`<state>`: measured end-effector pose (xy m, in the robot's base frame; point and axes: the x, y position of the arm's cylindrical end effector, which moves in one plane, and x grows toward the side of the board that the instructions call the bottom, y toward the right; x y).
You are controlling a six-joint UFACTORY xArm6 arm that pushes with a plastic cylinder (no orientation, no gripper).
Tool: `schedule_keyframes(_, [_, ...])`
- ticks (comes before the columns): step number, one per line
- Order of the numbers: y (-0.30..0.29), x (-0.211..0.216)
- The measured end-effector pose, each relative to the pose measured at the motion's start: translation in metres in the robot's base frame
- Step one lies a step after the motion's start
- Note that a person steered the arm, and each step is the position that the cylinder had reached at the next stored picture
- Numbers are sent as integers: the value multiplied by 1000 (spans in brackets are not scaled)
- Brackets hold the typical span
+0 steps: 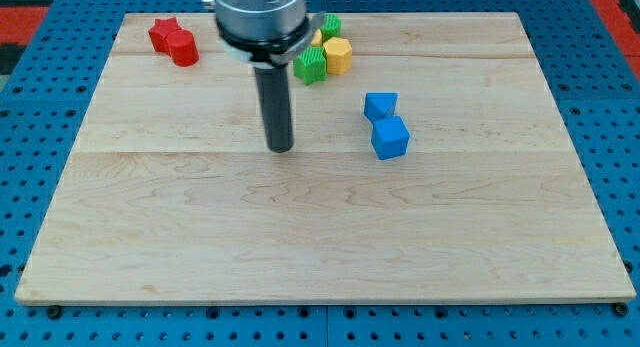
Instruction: Move the yellow blocks to the right side of the red circles
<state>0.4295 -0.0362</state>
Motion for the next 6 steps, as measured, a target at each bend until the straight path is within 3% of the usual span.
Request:
schedule_keyframes(2, [85, -93])
schedule_keyframes(3, [127, -103])
schedule_keyframes(4, [105, -116])
schedule_keyframes(6, [40, -181])
